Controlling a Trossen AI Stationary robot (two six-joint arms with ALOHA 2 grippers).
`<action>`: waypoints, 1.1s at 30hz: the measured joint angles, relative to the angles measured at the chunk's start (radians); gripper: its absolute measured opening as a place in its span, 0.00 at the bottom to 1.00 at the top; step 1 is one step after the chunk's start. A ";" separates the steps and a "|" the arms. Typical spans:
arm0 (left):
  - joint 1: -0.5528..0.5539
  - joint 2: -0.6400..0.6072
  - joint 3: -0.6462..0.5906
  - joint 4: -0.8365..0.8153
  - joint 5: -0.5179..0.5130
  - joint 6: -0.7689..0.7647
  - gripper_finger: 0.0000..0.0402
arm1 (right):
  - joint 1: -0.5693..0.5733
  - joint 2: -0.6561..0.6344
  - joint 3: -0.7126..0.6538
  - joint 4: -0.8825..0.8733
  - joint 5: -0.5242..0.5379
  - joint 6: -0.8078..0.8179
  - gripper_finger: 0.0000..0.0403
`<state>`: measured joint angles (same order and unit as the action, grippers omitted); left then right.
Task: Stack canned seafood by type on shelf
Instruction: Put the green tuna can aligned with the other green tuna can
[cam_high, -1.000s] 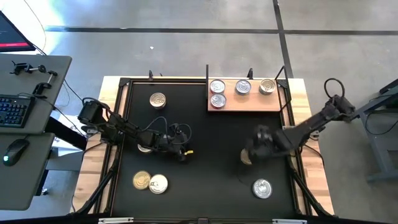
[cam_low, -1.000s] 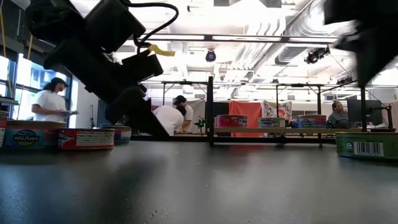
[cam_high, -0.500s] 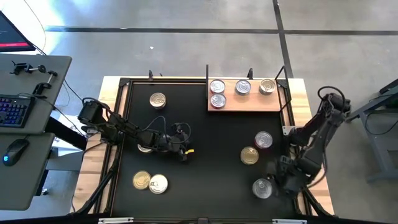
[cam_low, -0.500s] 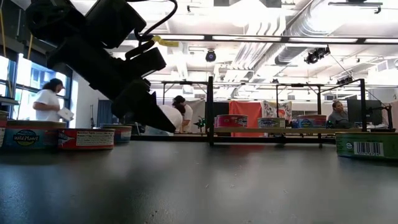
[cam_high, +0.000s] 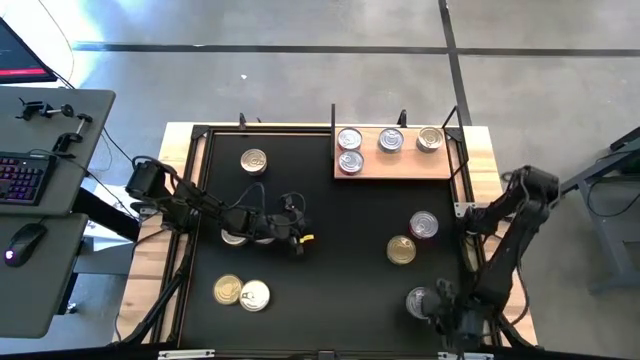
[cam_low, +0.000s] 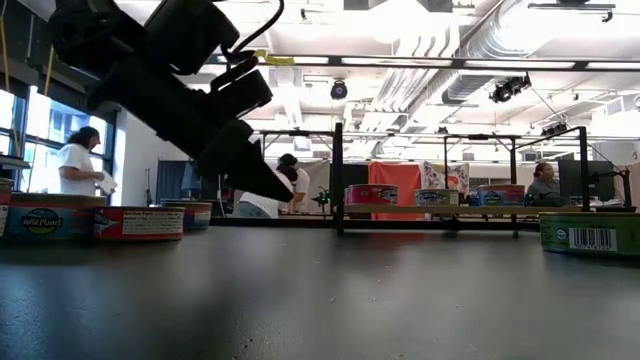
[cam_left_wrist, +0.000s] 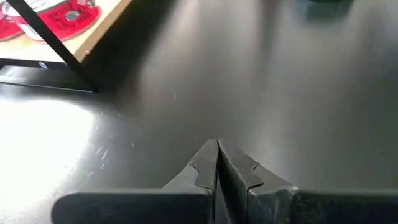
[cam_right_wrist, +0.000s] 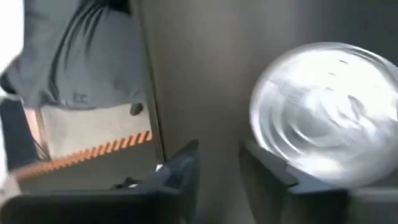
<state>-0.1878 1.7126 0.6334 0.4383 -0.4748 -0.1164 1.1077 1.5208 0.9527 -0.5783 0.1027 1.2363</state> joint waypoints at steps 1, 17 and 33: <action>0.005 0.000 0.000 0.010 0.000 0.007 0.01 | 0.005 0.026 0.000 0.024 0.005 -0.036 0.31; 0.046 0.000 0.000 0.032 0.000 0.006 0.01 | 0.093 0.220 0.201 -0.142 0.315 -0.091 0.31; 0.046 0.000 0.000 0.031 0.000 0.032 0.01 | 0.056 0.318 0.220 -0.313 0.204 -0.276 0.43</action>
<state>-0.1421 1.7126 0.6334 0.4690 -0.4744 -0.0845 1.1637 1.8385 1.1730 -0.8911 0.3068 0.9598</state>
